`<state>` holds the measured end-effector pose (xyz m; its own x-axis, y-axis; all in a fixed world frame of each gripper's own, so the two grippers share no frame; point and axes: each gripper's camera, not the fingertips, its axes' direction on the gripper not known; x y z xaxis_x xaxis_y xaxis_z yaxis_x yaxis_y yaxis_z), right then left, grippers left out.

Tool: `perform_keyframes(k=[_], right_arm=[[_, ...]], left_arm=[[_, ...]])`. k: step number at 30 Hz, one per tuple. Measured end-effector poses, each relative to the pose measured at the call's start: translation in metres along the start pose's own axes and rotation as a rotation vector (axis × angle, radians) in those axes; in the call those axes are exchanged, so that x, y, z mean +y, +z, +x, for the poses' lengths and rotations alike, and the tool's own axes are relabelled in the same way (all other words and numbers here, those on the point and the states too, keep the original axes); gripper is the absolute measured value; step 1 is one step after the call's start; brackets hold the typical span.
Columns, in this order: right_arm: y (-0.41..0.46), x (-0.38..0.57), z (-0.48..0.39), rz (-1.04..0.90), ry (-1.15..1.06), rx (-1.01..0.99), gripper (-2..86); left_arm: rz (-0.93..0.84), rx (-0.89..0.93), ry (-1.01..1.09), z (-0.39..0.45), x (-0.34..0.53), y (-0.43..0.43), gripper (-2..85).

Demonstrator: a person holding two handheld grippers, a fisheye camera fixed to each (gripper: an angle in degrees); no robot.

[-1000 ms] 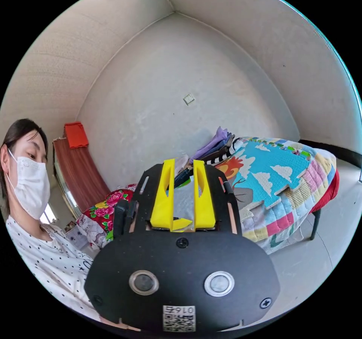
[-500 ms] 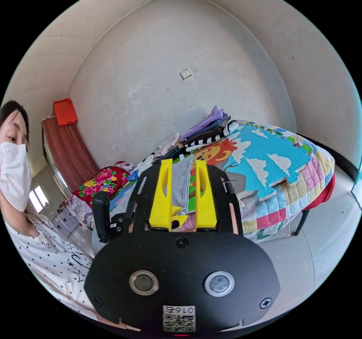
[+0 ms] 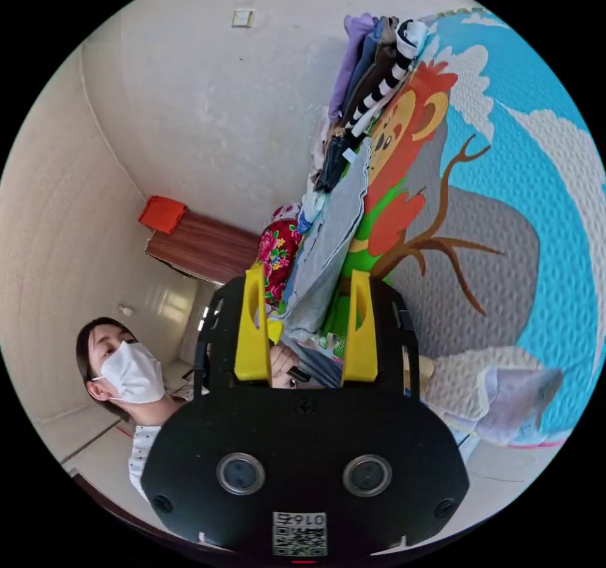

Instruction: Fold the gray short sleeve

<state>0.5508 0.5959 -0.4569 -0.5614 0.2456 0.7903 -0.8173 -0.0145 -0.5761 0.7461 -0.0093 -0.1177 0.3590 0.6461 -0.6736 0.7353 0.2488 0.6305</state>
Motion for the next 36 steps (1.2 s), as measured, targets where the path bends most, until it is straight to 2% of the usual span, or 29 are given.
perform_keyframes(k=[6, 15, 19, 24, 29, 36], right_arm=[[0.081, -0.104, 0.031, -0.155, 0.077, 0.063, 15.3], [0.209, -0.26, 0.105, -0.148, 0.151, 0.063, 8.6], [0.278, -0.317, 0.12, -0.15, 0.142, 0.167, 6.1], [0.352, -0.357, 0.132, -0.147, 0.141, 0.268, 2.3], [0.421, -0.372, 0.113, -0.171, 0.042, 0.37, 1.0], [0.547, -0.389, 0.049, -0.187, -0.149, 0.57, 0.2]], left_arm=[[0.005, 0.016, 0.007, -0.006, 0.017, -0.004, -1.0], [0.004, 0.034, 0.018, -0.02, 0.044, -0.016, -0.9], [0.003, 0.04, 0.021, -0.029, 0.058, -0.026, -0.9], [0.003, 0.056, 0.023, -0.041, 0.075, -0.039, -0.9], [0.022, 0.067, 0.014, -0.055, 0.091, -0.068, -0.9], [0.2, 0.064, 0.008, -0.079, 0.124, -0.151, -0.9]])
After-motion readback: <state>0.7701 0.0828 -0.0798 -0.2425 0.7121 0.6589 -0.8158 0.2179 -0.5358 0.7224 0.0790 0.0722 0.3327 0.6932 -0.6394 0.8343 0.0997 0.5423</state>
